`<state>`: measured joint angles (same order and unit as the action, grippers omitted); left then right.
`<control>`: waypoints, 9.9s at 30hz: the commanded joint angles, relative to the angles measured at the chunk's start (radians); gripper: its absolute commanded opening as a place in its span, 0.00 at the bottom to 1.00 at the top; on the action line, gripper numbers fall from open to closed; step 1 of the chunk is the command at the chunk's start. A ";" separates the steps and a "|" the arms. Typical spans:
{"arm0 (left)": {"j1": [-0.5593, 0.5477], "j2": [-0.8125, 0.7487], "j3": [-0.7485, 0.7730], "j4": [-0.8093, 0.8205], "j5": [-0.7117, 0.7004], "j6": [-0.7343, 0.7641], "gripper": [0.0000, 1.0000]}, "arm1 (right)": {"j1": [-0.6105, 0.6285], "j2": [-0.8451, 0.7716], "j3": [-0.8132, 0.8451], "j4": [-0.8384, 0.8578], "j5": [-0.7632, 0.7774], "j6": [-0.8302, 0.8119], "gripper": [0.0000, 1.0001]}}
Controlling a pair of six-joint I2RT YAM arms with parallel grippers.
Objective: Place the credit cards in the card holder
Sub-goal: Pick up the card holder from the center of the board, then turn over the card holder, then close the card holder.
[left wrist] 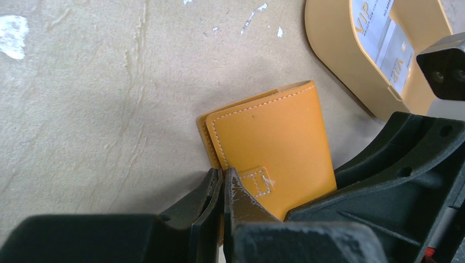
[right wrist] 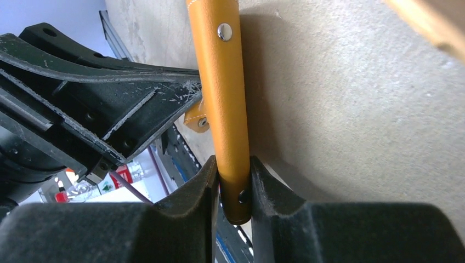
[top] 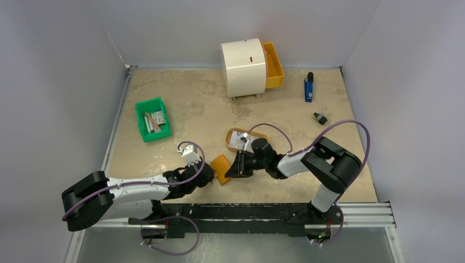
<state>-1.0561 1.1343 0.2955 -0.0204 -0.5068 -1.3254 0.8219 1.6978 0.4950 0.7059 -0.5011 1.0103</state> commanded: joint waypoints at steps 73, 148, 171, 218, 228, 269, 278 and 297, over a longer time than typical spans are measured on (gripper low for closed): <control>0.005 -0.292 0.830 0.049 0.022 0.623 0.77 | 0.438 -0.477 0.302 0.696 1.388 -2.758 0.00; 0.004 -0.569 0.828 -0.310 0.740 0.995 0.00 | 0.046 -0.841 0.484 -0.462 -0.170 -0.456 0.91; 0.005 -0.435 0.919 -0.272 0.854 1.031 0.00 | 0.048 -0.782 0.503 -0.338 -0.288 -0.323 0.78; 0.005 -0.563 0.499 0.352 0.365 0.490 0.75 | 0.082 -0.857 0.369 0.028 0.195 -0.194 0.00; 0.005 -0.451 0.516 0.500 0.303 0.418 0.79 | 0.082 -0.850 0.317 0.099 0.366 -0.119 0.00; 0.005 -0.316 0.574 0.540 0.334 0.427 0.00 | 0.082 -0.835 0.307 0.064 0.310 -0.088 0.16; 0.005 -0.429 0.661 0.043 0.134 0.483 0.00 | 0.081 -1.038 0.475 -0.678 0.480 -0.348 0.66; 0.004 -0.431 0.702 -0.157 0.170 0.456 0.00 | 0.082 -0.718 0.755 -0.957 0.465 -0.446 0.49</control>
<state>-1.0542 0.7280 0.9466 -0.2199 -0.3420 -0.8719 0.8993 0.9878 1.2026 -0.2596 -0.0216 0.5816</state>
